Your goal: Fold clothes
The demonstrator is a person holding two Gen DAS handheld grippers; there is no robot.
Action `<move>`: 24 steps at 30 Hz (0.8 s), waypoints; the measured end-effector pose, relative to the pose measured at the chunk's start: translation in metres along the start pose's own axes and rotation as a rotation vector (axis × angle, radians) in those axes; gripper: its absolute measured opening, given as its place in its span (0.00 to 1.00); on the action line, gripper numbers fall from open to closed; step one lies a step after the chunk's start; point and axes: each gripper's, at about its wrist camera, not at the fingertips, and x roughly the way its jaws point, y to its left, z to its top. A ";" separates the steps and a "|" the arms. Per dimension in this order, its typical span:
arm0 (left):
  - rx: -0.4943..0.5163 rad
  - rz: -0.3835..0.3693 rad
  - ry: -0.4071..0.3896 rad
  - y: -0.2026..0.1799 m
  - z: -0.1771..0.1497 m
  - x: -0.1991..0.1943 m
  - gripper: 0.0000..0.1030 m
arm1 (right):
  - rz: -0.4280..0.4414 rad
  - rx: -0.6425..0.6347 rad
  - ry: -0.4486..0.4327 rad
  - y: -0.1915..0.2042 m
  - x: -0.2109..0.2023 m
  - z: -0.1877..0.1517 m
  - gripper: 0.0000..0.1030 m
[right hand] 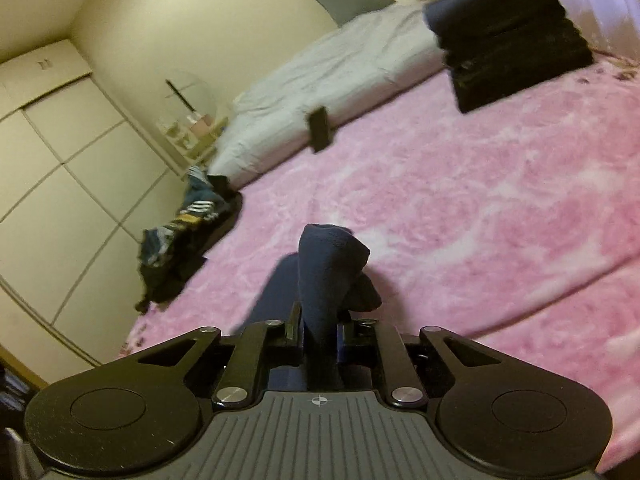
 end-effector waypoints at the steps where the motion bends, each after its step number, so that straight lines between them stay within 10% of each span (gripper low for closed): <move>1: -0.010 0.018 -0.009 0.003 0.002 -0.004 0.47 | 0.020 -0.023 0.000 0.010 -0.005 0.003 0.12; 6: -0.117 0.170 -0.079 0.025 0.018 -0.026 0.66 | 0.119 -0.171 0.035 0.086 0.009 0.026 0.12; 14: -0.383 0.391 -0.095 0.058 0.009 -0.057 0.69 | 0.290 -0.317 0.233 0.209 0.081 0.026 0.12; 24: -0.640 0.587 0.021 0.079 -0.111 -0.150 0.72 | 0.310 -0.579 0.453 0.335 0.204 -0.067 0.12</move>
